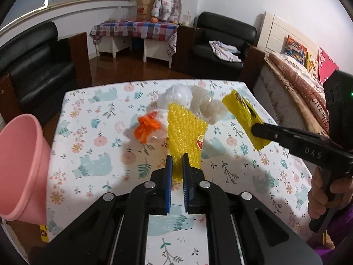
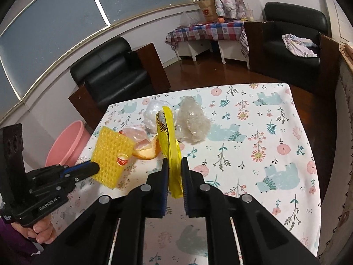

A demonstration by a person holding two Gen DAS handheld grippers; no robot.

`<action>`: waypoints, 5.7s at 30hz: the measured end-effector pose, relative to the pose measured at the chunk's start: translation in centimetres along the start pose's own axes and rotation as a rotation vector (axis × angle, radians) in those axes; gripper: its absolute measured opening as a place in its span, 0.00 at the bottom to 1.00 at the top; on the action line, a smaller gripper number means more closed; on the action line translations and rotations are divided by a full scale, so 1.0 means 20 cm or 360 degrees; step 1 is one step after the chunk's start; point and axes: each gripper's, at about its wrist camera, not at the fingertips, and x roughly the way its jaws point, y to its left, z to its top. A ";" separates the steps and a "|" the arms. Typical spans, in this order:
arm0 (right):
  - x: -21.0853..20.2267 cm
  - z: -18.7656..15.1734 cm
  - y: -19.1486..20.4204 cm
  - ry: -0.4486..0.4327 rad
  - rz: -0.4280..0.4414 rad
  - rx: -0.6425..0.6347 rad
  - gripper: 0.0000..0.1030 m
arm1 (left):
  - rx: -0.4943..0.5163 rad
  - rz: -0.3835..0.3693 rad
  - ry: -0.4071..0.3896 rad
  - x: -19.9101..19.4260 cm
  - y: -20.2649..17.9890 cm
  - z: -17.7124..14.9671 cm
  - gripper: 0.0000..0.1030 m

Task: Collect trash
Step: 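Carry foam net and yellow packet over the pink bucket and release both, then move both grippers back to the remaining trash on the table, then grasp the orange plastic bag with the left gripper while the right grasps the orange peel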

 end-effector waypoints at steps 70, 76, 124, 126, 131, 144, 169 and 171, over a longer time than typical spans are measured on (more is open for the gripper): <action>0.92 0.15 1.59 0.0363 0.0538 -0.0556 0.38 | -0.0773 0.0800 -0.0222 -0.52 1.21 -0.27 0.33; 0.83 0.13 1.55 0.0307 0.0526 -0.0609 0.38 | -0.0790 0.0696 -0.0260 -0.53 1.18 -0.27 0.33; 0.35 0.06 0.22 0.0076 -0.0096 -0.0113 0.38 | -0.0201 0.0196 -0.0094 -0.16 0.31 0.01 0.33; 0.39 0.07 0.22 0.0087 -0.0104 -0.0115 0.38 | -0.0185 0.0186 -0.0085 -0.14 0.29 0.01 0.33; 0.48 0.10 0.21 0.0124 -0.0123 -0.0095 0.38 | -0.0143 0.0166 -0.0072 -0.11 0.25 0.03 0.33; 0.58 0.13 0.19 0.0152 -0.0140 -0.0085 0.36 | -0.0080 0.0093 -0.0039 0.00 0.17 0.08 0.33; 0.46 0.07 0.11 0.0137 -0.0066 0.0022 0.05 | -0.0025 0.0115 0.0077 0.29 0.13 0.11 0.33; 0.44 0.06 0.09 0.0133 -0.0066 0.0044 0.05 | -0.0019 0.0131 0.0080 0.30 0.13 0.11 0.33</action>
